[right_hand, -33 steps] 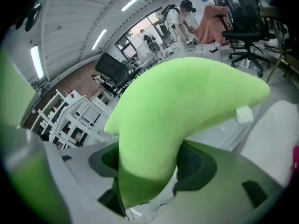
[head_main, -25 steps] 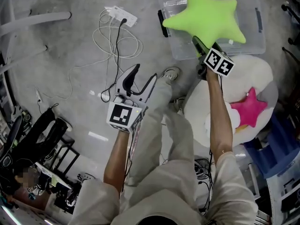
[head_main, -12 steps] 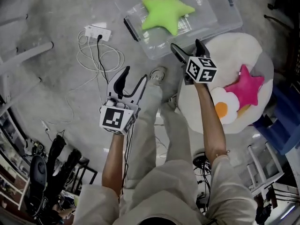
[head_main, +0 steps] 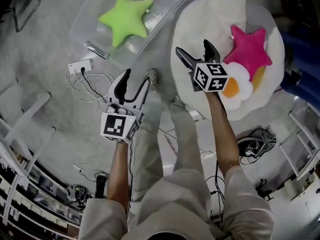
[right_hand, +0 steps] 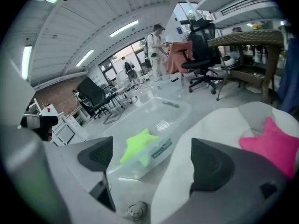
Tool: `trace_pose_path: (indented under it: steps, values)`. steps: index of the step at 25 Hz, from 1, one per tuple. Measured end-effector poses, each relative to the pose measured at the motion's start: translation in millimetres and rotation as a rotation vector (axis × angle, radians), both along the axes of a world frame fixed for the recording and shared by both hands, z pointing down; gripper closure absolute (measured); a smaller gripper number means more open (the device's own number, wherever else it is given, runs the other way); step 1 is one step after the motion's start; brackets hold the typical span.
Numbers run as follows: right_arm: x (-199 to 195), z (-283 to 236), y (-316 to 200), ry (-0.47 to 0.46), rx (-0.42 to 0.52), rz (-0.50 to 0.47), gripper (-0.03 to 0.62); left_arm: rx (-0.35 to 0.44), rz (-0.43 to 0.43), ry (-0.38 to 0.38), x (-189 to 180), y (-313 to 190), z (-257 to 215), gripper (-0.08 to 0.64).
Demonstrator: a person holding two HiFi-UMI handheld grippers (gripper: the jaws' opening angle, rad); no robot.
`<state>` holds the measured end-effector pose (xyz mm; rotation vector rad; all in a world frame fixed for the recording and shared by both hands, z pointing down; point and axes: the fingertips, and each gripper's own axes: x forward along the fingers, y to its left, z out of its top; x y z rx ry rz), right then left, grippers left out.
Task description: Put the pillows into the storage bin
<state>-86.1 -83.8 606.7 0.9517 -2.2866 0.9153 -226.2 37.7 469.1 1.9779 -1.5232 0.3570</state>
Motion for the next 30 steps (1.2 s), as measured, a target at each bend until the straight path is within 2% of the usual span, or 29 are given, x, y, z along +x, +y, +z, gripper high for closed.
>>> trace_pose_path:
  steps: [8,13,21,25,30]
  values:
    - [188.3,21.1,15.8,0.06,-0.03,0.274,0.075,-0.012,0.237,0.016,133.7,-26.8,11.8,0.319]
    - [288.7,28.1,57.0,0.094,-0.052,0.461,0.075,-0.024,0.404,0.021,205.2,-25.6,14.9,0.319]
    - [436.1,75.6,139.6,0.184,-0.137,0.662,0.075,-0.045,0.592,0.018,314.6,-12.0,33.6,0.319]
    - [487.9,115.3,193.7,0.217,-0.236,0.742,0.075,-0.059,0.673,0.012,352.0,-1.0,43.7,0.319]
    - [513.3,164.6,249.2,0.215,-0.371,0.789,0.075,-0.076,0.724,-0.007,373.8,11.1,57.2,0.319]
